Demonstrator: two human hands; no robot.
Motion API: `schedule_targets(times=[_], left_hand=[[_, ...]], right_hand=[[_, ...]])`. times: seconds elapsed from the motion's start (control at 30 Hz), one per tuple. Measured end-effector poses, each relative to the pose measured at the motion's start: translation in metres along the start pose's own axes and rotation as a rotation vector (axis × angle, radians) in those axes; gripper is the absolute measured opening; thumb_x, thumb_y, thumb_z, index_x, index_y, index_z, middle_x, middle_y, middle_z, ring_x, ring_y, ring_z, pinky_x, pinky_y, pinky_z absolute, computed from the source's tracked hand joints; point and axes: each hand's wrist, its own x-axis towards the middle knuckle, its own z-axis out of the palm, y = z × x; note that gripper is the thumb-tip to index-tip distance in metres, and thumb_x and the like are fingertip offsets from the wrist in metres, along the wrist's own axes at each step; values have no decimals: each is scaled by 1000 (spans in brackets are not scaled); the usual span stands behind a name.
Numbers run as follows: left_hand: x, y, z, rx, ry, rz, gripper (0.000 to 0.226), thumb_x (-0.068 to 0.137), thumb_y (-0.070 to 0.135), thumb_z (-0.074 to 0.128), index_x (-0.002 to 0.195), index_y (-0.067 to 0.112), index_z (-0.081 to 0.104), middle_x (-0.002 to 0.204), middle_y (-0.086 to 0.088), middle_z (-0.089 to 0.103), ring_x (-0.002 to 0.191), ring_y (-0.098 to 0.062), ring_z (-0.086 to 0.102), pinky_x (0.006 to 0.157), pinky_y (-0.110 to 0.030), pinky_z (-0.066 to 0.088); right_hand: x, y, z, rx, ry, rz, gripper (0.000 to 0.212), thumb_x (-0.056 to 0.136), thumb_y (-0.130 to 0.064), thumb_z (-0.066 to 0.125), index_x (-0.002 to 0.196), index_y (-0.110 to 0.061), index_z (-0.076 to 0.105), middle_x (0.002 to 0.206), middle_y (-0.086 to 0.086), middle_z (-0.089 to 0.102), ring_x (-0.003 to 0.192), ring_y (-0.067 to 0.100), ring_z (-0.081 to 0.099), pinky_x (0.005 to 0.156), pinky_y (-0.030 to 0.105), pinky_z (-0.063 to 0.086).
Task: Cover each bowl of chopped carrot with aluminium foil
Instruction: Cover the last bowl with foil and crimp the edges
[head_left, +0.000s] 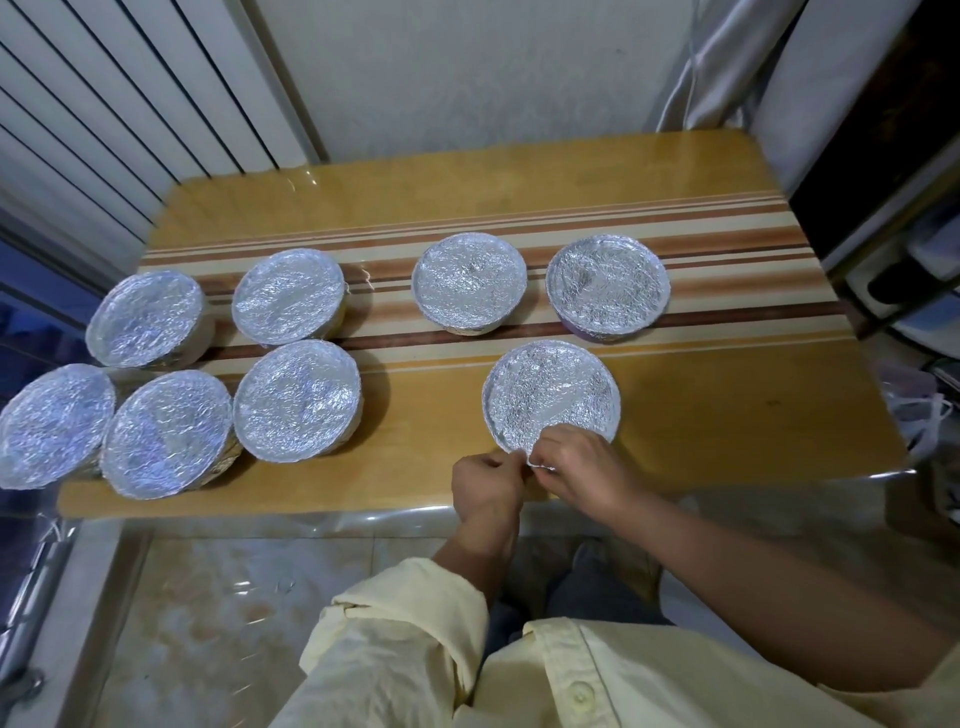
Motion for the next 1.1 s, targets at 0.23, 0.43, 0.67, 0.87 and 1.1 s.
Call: schedule_targets(times=[0.23, 0.43, 0.67, 0.87, 1.1], left_hand=[[-1, 11, -4, 22, 13, -26, 31, 75, 24, 80, 47, 16, 68, 62, -6, 72, 62, -22, 63, 70, -36, 56], [2, 15, -7, 94, 69, 19, 22, 80, 22, 74, 64, 7, 73, 73, -15, 73, 60, -22, 54, 65, -28, 49], [4, 17, -6, 195, 59, 44, 27, 80, 35, 73, 73, 9, 76, 70, -7, 73, 64, -26, 61, 62, -27, 46], [2, 15, -5, 255, 70, 71, 20, 80, 29, 70, 73, 12, 78, 71, -6, 73, 71, -26, 68, 58, -24, 42], [11, 25, -9, 291, 93, 58, 21, 75, 26, 69, 67, 8, 75, 67, -14, 67, 60, -30, 52, 55, -24, 37]], right_hand=[[2, -1, -1, 7, 12, 20, 23, 59, 1, 82, 66, -10, 63, 64, 3, 57, 59, 24, 58, 54, 24, 39], [0, -2, 2, -2, 21, 8, 23, 59, 2, 82, 64, -9, 62, 64, 4, 56, 59, 25, 58, 52, 25, 40], [3, -3, 1, -12, 52, -3, 17, 63, 0, 79, 62, -9, 64, 61, 4, 54, 57, 25, 57, 48, 28, 43], [3, -3, 2, -10, 48, -24, 17, 63, -1, 79, 64, -10, 65, 62, 3, 53, 57, 24, 56, 48, 26, 42], [-5, 3, -7, -38, 23, -12, 32, 52, -12, 90, 72, -10, 65, 69, 4, 58, 64, 26, 60, 58, 28, 42]])
